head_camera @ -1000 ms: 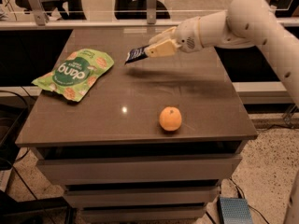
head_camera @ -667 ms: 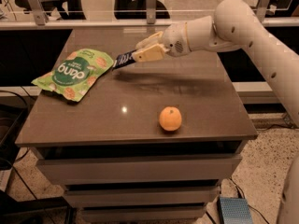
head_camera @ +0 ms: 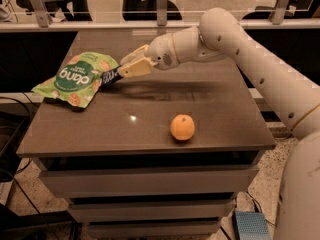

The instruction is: Move rxbar blueberry near green rice chip bag

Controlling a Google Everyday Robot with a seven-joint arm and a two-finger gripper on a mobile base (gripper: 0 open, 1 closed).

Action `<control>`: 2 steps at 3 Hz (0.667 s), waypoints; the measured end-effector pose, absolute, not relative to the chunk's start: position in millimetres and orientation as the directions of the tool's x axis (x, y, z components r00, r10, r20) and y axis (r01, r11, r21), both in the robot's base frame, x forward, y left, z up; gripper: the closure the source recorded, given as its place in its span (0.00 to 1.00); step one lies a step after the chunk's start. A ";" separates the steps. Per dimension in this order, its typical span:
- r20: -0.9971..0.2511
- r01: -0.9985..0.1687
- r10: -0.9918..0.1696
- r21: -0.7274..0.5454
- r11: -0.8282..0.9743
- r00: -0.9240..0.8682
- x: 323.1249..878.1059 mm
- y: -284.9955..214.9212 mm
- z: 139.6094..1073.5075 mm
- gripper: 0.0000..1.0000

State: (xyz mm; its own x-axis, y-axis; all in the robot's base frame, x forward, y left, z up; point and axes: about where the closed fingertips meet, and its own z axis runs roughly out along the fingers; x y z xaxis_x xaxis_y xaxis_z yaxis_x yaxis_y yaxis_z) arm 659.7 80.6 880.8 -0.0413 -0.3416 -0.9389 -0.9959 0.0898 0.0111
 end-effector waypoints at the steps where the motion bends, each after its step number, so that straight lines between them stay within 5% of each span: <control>1: -0.931 -0.998 -0.361 0.045 0.044 -0.058 657.4 98.1 859.2 0.84; 2: -0.920 -0.998 -0.386 0.067 0.023 -0.070 656.6 106.3 845.3 0.63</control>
Offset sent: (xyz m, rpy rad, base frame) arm -0.0019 0.0291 -0.0508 -0.0758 0.0830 0.0842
